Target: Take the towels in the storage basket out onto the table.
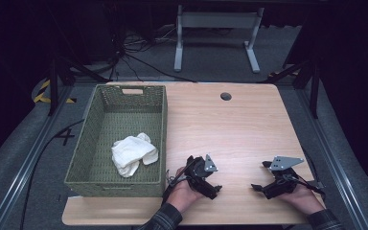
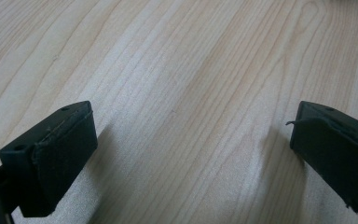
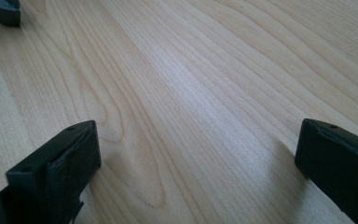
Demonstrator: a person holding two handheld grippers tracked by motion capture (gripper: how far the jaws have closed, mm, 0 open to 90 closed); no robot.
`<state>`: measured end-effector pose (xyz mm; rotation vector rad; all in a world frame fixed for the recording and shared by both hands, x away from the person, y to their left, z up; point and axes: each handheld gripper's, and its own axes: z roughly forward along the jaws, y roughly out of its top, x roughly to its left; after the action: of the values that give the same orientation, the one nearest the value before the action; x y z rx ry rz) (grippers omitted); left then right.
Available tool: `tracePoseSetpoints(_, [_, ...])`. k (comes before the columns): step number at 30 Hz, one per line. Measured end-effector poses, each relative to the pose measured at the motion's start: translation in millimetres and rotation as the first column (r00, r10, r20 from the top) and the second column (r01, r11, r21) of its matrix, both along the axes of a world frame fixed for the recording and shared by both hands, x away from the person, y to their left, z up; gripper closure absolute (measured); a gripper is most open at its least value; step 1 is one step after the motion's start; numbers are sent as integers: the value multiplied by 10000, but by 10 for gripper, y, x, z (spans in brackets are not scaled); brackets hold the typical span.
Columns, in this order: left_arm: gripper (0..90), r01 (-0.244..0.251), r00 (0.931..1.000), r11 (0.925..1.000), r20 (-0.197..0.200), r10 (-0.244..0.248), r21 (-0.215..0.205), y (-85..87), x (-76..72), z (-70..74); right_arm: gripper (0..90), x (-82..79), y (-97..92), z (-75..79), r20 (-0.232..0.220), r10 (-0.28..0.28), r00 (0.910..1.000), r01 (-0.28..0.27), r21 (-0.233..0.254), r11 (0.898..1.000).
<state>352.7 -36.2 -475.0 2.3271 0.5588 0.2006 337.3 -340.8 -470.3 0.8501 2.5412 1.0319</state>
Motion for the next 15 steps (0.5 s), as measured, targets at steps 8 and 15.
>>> tracePoseSetpoints(8, [7, -330, 9983, 9992, -490, 318, -231, 5, 20, 29, 1, 2, -2, 0, -4, 28, 10000, -28, -3, 10000])
tracePoseSetpoints(15, [16, -288, 9970, 9996, -723, 281, -82, 16, 34, 60, 1, -6, -8, -1, 6, 23, 10000, -23, -12, 10000])
